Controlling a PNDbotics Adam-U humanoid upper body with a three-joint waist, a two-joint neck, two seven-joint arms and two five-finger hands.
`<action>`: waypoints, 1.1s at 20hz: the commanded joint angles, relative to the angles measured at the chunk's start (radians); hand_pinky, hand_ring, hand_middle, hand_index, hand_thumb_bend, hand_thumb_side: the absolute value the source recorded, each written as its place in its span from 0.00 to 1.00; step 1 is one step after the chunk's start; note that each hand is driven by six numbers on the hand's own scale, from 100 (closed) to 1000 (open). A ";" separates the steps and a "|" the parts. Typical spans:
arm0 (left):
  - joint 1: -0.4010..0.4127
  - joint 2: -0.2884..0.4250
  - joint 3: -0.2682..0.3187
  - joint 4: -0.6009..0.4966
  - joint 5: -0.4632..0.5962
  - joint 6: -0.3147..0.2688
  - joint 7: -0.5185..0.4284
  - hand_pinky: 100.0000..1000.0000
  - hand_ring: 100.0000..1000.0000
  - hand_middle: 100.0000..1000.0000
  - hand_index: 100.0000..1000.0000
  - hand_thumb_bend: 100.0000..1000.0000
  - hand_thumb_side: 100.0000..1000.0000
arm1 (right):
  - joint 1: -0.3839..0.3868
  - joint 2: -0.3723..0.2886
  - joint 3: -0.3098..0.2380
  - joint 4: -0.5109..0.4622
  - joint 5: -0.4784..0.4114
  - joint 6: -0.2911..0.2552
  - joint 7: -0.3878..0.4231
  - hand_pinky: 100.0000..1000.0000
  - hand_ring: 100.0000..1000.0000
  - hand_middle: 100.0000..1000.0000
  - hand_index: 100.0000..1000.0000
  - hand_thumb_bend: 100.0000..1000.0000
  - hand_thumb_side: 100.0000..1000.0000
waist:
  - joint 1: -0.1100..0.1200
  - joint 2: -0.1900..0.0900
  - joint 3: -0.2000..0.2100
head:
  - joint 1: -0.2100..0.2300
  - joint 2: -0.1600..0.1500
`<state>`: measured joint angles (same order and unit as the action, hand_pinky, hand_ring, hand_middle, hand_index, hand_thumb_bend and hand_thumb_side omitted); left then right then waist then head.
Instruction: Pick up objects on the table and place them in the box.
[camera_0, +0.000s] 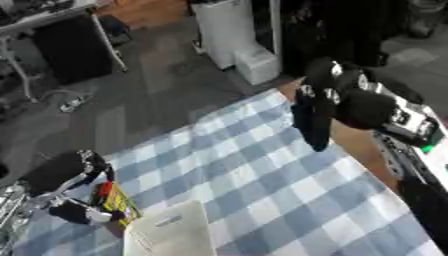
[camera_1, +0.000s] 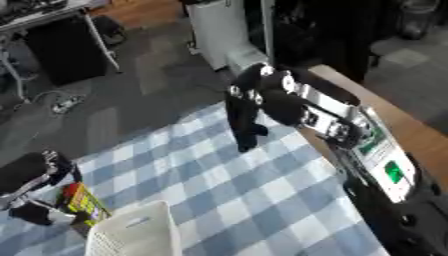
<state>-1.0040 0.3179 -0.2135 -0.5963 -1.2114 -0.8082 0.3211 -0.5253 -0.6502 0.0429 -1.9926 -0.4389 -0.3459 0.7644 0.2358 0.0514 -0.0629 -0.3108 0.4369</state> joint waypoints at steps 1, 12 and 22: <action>-0.017 0.038 0.007 -0.001 -0.018 -0.004 0.021 0.00 0.00 0.05 0.26 0.53 0.50 | -0.020 -0.008 -0.006 -0.007 0.000 -0.146 0.143 0.00 0.22 0.34 0.45 0.00 1.00 | -0.010 -0.012 0.004 | 0.008 -0.011; -0.028 0.055 0.011 -0.016 -0.004 -0.002 0.040 0.00 0.00 0.02 0.25 0.52 0.49 | -0.016 -0.011 -0.011 -0.007 -0.008 -0.146 0.143 0.00 0.22 0.34 0.45 0.00 1.00 | -0.010 -0.017 0.008 | 0.010 -0.010; -0.035 0.072 0.012 -0.038 0.030 0.003 0.026 0.00 0.00 0.01 0.25 0.52 0.48 | -0.008 -0.013 -0.014 -0.007 -0.007 -0.147 0.143 0.00 0.22 0.34 0.45 0.00 1.00 | -0.010 -0.022 0.010 | 0.012 -0.014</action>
<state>-1.0128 0.3437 -0.2099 -0.6127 -1.1943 -0.8008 0.3432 -0.5245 -0.6507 0.0380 -1.9926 -0.4433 -0.3470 0.7633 0.2358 0.0484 -0.0567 -0.3077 0.4370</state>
